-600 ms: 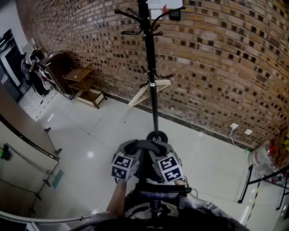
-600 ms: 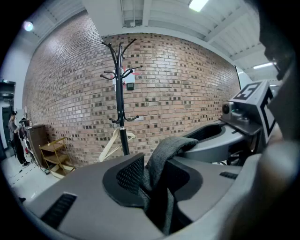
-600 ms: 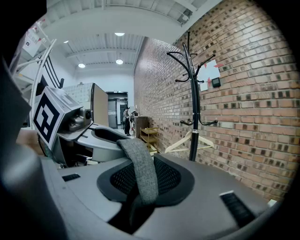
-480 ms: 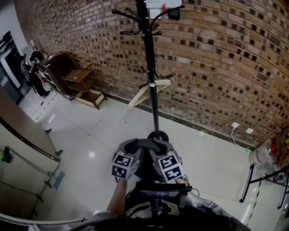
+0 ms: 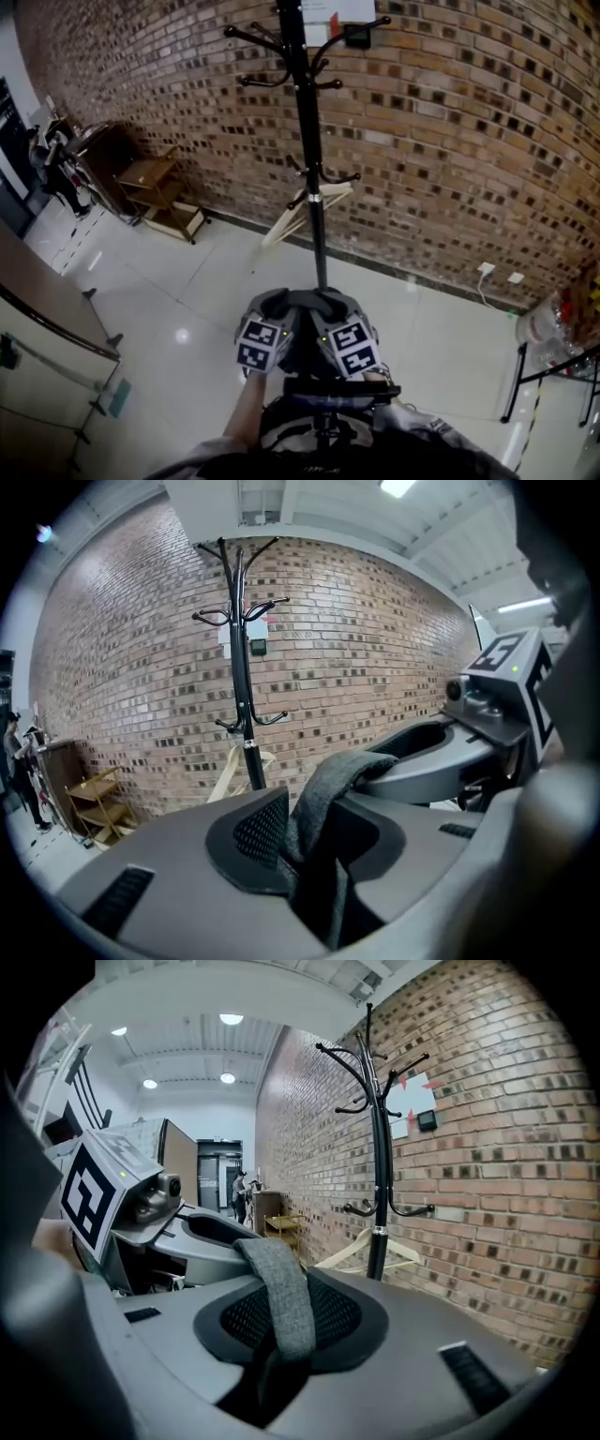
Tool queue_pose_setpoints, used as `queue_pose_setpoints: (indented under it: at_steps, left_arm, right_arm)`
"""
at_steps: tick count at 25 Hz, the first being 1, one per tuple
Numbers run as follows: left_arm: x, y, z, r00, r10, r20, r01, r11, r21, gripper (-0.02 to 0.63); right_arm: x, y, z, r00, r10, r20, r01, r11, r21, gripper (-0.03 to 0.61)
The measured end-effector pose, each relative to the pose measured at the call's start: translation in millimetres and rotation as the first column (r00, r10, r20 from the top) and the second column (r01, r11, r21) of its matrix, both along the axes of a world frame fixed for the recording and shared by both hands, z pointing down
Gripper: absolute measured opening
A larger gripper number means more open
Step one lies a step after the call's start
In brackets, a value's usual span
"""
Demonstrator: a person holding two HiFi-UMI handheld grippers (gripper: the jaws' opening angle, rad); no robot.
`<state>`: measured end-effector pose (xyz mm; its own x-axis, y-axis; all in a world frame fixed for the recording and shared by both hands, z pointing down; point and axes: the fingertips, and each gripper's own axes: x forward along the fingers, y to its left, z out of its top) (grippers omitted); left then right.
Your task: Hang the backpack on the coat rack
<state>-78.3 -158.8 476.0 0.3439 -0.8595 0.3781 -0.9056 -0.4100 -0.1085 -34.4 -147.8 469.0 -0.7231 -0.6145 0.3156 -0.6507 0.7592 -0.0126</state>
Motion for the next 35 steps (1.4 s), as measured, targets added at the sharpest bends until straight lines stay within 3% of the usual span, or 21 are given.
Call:
queue_pose_setpoints:
  at_steps: [4,10,24,30,35]
  left_arm:
    - [-22,-34,-9,1.0,0.029,0.009,-0.029,1.0,0.011,0.107]
    - [-39,-90,-12,0.992,0.096,0.087,-0.1,0.994,0.036,0.107]
    - [-63,-203,-22,0.945,0.217,0.244,-0.243,0.967,0.081,0.084]
    - [-67,-229,-22,0.942,0.232,0.243,-0.257,0.964,0.075,0.084]
    - [-68,-233,-22,0.904,0.297,0.307,-0.327,0.944,0.049,0.086]
  right_arm:
    - [-22,-32,-7,0.999,0.035,0.001,-0.035,0.999,0.005,0.094]
    - [-41,-86,-6,0.994,0.108,0.012,-0.108,0.994,0.002,0.094]
    - [-72,-194,-20,0.974,0.225,-0.023,-0.224,0.973,0.047,0.094]
    - [-77,-219,-23,0.972,0.23,-0.043,-0.228,0.972,0.05,0.094]
    - [-79,-229,-22,0.975,0.203,-0.092,-0.198,0.978,0.066,0.094]
